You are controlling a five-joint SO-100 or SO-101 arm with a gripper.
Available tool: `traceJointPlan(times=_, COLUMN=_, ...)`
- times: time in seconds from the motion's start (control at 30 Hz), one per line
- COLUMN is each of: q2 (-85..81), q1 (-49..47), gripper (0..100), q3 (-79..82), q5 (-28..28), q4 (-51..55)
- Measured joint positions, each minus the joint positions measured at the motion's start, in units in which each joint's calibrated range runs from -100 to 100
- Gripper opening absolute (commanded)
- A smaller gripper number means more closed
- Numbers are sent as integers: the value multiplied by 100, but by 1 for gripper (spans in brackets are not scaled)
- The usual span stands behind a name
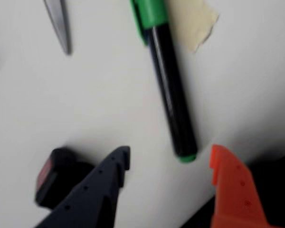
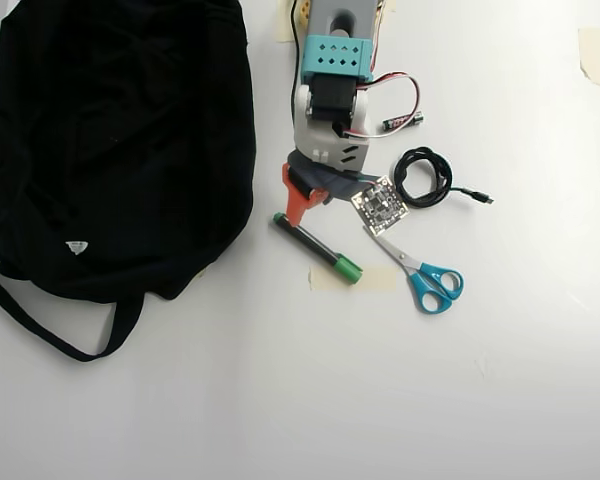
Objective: Put the green marker into the black bag
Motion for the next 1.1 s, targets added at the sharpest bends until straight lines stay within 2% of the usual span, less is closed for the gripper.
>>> traceJointPlan(times=0.2, q2=423, q1=7, gripper=22, q3=-448, q5=200, q4=26)
traceJointPlan(times=0.53, q2=1054, q1=15, gripper=23, q3=-1250, q5=308, q4=661)
traceJointPlan(times=1.1, q2=1104, q1=15, gripper=23, q3=-1289, q5=444, q4=730)
